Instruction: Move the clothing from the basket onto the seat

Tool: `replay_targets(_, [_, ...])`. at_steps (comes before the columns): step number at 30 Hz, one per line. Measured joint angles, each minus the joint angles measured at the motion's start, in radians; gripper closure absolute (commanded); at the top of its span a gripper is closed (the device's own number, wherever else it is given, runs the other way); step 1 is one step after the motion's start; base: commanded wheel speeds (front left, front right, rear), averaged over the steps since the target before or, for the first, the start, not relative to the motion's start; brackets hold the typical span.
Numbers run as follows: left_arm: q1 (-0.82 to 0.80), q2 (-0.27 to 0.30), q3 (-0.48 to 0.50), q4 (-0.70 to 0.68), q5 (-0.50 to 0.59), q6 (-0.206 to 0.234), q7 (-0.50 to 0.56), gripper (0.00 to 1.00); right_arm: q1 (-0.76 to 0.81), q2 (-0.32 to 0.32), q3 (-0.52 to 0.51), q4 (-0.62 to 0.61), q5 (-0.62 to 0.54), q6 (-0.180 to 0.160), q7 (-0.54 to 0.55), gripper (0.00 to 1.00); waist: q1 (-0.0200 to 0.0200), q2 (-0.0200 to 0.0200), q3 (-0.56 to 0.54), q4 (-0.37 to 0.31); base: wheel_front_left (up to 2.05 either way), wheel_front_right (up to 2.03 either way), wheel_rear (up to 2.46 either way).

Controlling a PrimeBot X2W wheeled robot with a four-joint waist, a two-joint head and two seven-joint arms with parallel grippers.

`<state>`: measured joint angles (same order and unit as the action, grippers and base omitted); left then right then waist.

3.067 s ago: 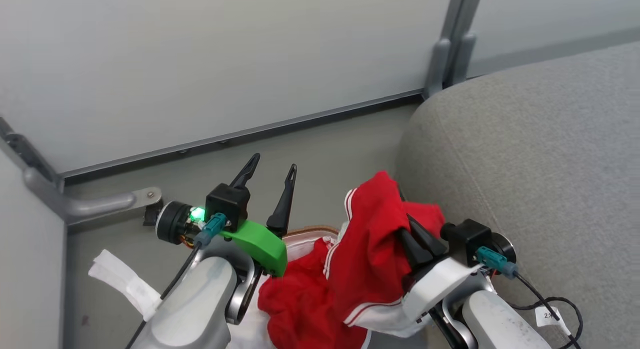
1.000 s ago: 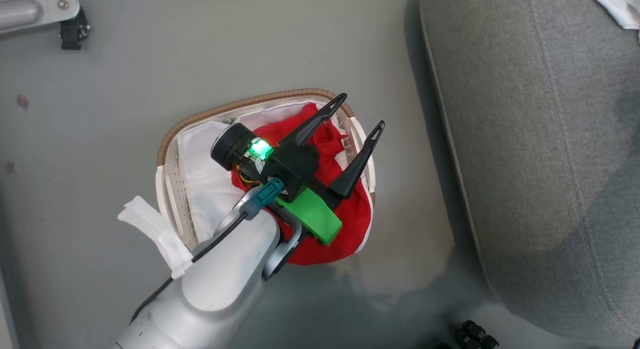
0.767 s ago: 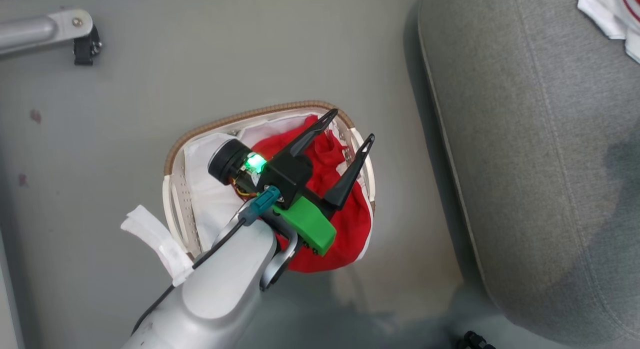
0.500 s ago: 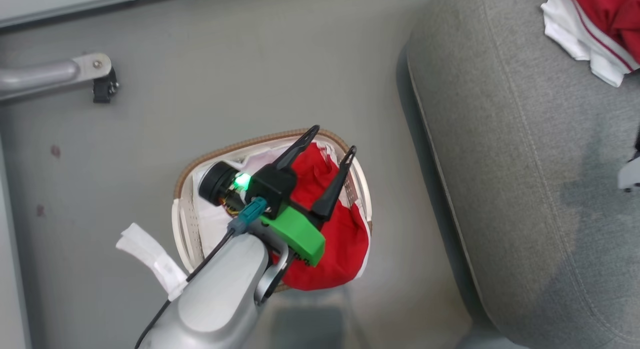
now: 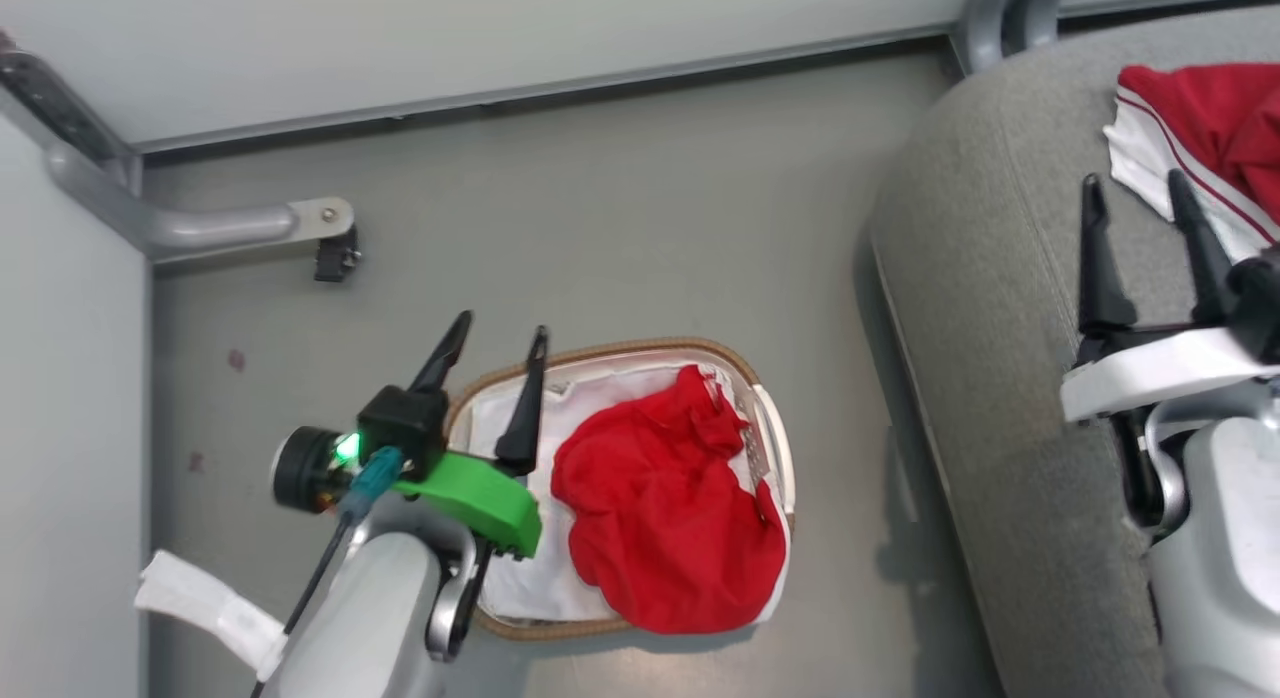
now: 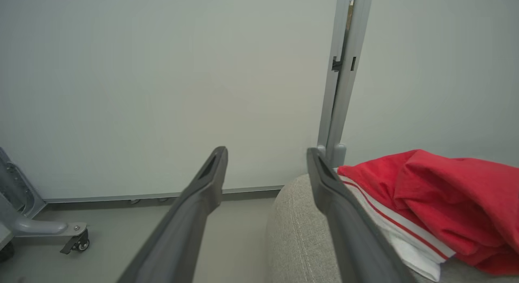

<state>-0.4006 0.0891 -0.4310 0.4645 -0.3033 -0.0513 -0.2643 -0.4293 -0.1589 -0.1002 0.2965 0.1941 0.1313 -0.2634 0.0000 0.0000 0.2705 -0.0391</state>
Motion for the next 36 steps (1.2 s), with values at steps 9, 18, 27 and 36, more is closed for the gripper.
replay_targets(9, [0.115,0.007,0.174,-0.005,0.054,0.012,0.0,0.0,0.074,0.054,0.06,0.05,0.016,0.0,0.0,0.0,0.0,0.0,-0.098,0.069,0.0,0.0,0.0])
replay_targets(18, [0.27,-0.008,0.313,-0.024,0.112,-0.002,0.0,0.0,0.214,0.082,0.098,0.061,-0.012,0.0,0.0,0.0,-0.0001,0.0,-0.209,0.097,0.0,0.0,0.0])
replay_targets(27, [0.369,-0.027,0.387,-0.053,0.138,-0.024,0.0,0.0,0.316,0.1,0.096,0.053,-0.009,0.0,0.0,0.0,-0.0001,0.0,-0.257,0.085,0.0,0.0,0.0])
replay_targets(36, [0.376,-0.037,0.398,-0.056,0.146,-0.037,0.0,0.0,0.314,0.105,0.098,0.045,-0.009,0.0,0.0,0.0,-0.0001,0.0,-0.244,0.073,0.0,0.0,0.0])
